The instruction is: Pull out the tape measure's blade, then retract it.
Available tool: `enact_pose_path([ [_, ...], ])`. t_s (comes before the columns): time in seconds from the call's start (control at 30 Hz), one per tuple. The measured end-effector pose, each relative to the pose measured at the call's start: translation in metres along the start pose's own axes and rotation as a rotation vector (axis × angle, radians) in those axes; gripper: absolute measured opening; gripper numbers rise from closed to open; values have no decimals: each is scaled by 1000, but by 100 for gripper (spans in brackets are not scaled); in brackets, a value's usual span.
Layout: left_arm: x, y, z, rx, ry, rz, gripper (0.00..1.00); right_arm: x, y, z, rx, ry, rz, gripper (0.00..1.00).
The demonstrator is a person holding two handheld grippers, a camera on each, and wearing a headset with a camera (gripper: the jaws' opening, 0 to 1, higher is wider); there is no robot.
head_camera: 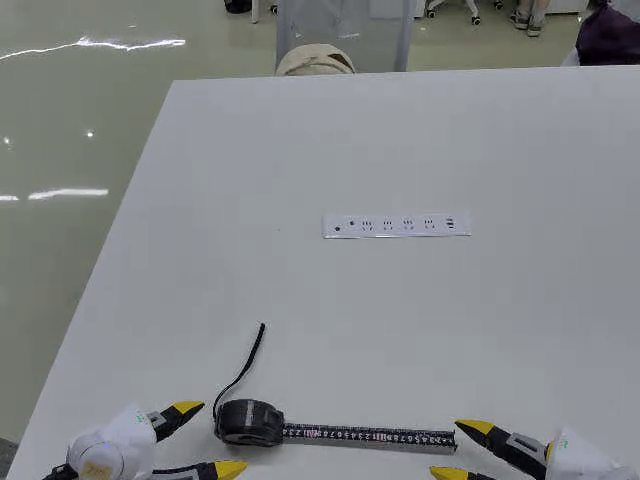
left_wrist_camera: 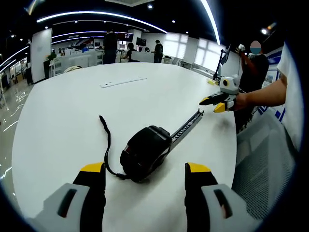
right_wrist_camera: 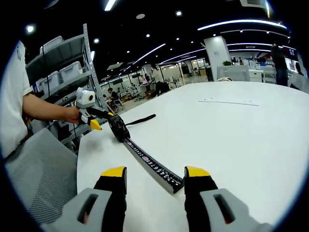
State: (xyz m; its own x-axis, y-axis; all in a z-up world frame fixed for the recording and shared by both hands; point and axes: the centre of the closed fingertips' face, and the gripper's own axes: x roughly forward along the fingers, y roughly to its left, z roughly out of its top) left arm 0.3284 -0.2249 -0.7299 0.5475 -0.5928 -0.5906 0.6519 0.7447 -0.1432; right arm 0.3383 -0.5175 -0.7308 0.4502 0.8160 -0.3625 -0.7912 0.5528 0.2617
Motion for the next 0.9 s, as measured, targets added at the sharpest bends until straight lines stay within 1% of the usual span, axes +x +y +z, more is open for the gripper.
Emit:
enact_pose_path([
  [0.1,-5,0,0,-13,-18,19,67,-2,4,-1,2,1,-11,48],
  [0.23,-8,-1,-1,-30,-26,34,67,-7,6,-1,6,-4,-27,49],
  [0.33,-11,-4,-1,-47,-38,43,69,-11,7,1,9,-15,-44,49],
  [0.43,-13,-8,-3,-46,-40,54,70,-16,9,3,18,-33,-60,50],
  [0.53,-16,-12,-2,-60,-55,59,71,-19,10,1,15,-34,-68,52],
  [0.6,-18,-15,-4,-67,-56,63,72,-22,10,1,13,-35,-77,52],
  [0.73,-22,-16,-6,-80,-64,84,72,-27,12,3,21,-50,-94,54],
  [0.9,-27,-23,-8,-79,-71,95,74,-33,16,4,23,-55,-113,56],
])
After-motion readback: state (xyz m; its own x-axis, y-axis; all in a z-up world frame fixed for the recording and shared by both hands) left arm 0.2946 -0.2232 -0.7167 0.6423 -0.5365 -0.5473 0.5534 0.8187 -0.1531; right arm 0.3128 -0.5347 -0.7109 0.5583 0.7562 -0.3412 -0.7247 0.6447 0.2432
